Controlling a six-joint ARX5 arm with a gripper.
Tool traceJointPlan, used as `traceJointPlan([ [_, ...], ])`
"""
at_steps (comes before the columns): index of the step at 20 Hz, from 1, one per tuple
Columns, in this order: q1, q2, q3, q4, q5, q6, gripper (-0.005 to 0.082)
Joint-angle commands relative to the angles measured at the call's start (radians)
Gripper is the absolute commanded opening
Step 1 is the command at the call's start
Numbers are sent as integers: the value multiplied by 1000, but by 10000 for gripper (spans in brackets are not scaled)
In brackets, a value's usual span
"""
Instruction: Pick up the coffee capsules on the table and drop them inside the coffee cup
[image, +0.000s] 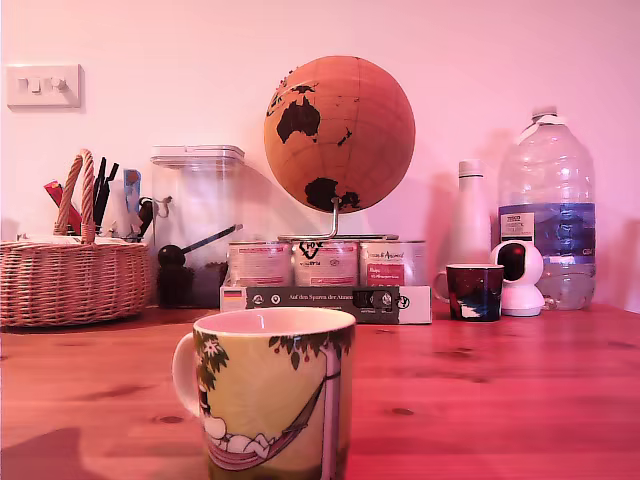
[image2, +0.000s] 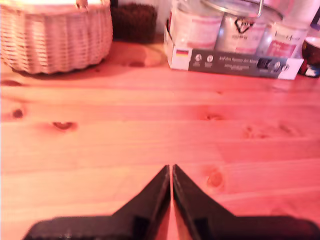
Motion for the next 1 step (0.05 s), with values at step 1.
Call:
traceJointPlan([
  [1,4,-33,-19,-23,-2,-6,-24],
])
